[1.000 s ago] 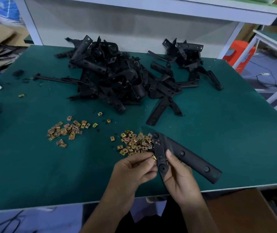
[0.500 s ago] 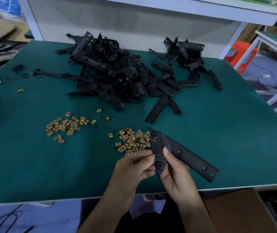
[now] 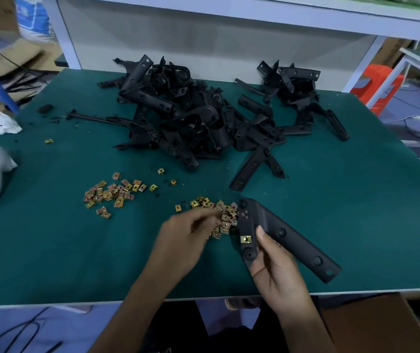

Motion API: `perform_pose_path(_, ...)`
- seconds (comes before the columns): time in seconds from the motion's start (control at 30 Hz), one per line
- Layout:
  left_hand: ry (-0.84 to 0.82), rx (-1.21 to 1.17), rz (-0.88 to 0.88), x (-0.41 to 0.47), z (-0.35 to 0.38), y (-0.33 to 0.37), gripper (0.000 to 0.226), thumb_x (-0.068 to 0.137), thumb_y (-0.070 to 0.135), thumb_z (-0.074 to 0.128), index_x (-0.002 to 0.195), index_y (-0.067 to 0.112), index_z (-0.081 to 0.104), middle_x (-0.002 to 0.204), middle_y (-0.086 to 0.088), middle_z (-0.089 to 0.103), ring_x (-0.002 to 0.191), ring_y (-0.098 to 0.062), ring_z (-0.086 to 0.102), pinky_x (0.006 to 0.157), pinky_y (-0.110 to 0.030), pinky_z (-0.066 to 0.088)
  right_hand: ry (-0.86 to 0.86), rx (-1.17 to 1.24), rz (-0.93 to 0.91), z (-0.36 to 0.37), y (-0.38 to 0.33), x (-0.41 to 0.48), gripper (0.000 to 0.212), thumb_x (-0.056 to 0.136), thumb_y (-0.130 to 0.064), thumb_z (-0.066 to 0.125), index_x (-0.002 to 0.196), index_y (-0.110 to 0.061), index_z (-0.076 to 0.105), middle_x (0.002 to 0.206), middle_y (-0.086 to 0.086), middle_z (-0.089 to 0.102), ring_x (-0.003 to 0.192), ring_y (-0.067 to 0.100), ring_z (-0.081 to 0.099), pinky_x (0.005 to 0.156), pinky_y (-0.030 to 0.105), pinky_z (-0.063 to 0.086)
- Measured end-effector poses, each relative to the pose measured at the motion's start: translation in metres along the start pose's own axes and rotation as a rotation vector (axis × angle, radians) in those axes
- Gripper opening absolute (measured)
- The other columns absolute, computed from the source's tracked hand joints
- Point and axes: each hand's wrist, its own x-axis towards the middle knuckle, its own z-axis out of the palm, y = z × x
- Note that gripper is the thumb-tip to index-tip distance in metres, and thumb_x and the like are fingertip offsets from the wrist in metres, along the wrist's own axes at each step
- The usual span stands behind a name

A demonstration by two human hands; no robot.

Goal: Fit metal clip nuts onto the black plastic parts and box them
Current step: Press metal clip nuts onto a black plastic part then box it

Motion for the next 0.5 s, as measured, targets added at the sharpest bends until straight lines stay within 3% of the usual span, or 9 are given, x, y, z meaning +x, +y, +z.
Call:
perform_pose_path(0.03, 0.135, 0.200, 0.064, 0.006, -0.007, -0.006, 0.022, 0.100, 0.025, 0.059, 0.116, 0.034, 0.072, 0.100, 0.022, 0.069, 0.093, 0.003, 0.063, 0.075, -0.007, 0.044, 0.029, 0.029, 0.004, 0.000, 0.000, 0.001, 0.054, 0.083, -0.018, 0.067, 0.132, 0.004, 0.062, 0.135, 0.032, 0.059, 0.133, 0.043, 0.052, 0.115, 0.059, 0.037)
perform_pose_path(0.1, 0.281, 0.511, 0.109, 0.019, -0.019, -0.023, 0.027, 0.099, 0.019, 0.060, 0.125, 0.015, 0.068, 0.108, -0.003, 0.067, 0.099, -0.021, 0.060, 0.081, -0.025, 0.043, 0.056, 0.050, 0.011, 0.002, -0.002, 0.001, 0.057, 0.083, -0.015, 0.065, 0.136, 0.005, 0.058, 0.138, 0.033, 0.055, 0.138, 0.044, 0.045, 0.118, 0.062, 0.029)
perform_pose_path(0.2, 0.229, 0.700, 0.033, 0.029, -0.025, -0.038, 0.025, 0.099, 0.020, 0.061, 0.120, 0.009, 0.069, 0.111, -0.014, 0.064, 0.099, -0.031, 0.054, 0.089, -0.037, 0.041, 0.060, 0.061, 0.035, 0.005, -0.004, 0.000, 0.058, 0.084, -0.015, 0.063, 0.138, 0.005, 0.056, 0.142, 0.033, 0.052, 0.140, 0.045, 0.043, 0.119, 0.063, 0.027)
perform_pose_path(0.33, 0.250, 0.509, 0.000, 0.027, -0.024, -0.034, 0.008, 0.095, 0.020, 0.066, 0.103, 0.017, 0.067, 0.101, 0.002, 0.068, 0.090, -0.016, 0.054, 0.075, -0.027, 0.040, 0.042, 0.068, 0.053, 0.006, -0.007, -0.001, 0.054, 0.083, -0.017, 0.065, 0.133, 0.002, 0.062, 0.135, 0.030, 0.059, 0.136, 0.043, 0.049, 0.118, 0.061, 0.031)
perform_pose_path(0.43, 0.186, 0.060, -0.095, 0.016, -0.012, -0.018, 0.010, 0.095, 0.024, 0.066, 0.096, 0.034, 0.068, 0.091, 0.019, 0.071, 0.088, 0.004, 0.063, 0.069, -0.008, 0.046, 0.041, 0.068, 0.062, 0.006, -0.008, -0.002, 0.055, 0.082, -0.019, 0.068, 0.133, 0.001, 0.063, 0.134, 0.028, 0.061, 0.134, 0.041, 0.052, 0.117, 0.058, 0.034)
perform_pose_path(0.5, 0.107, -0.246, -0.138, 0.009, 0.001, -0.004, 0.016, 0.095, 0.022, 0.066, 0.093, 0.036, 0.073, 0.094, 0.019, 0.073, 0.087, 0.005, 0.066, 0.072, -0.008, 0.048, 0.026, 0.080, 0.071, 0.008, -0.008, -0.002, 0.053, 0.085, -0.019, 0.067, 0.134, 0.001, 0.062, 0.135, 0.027, 0.061, 0.133, 0.038, 0.054, 0.117, 0.056, 0.035)
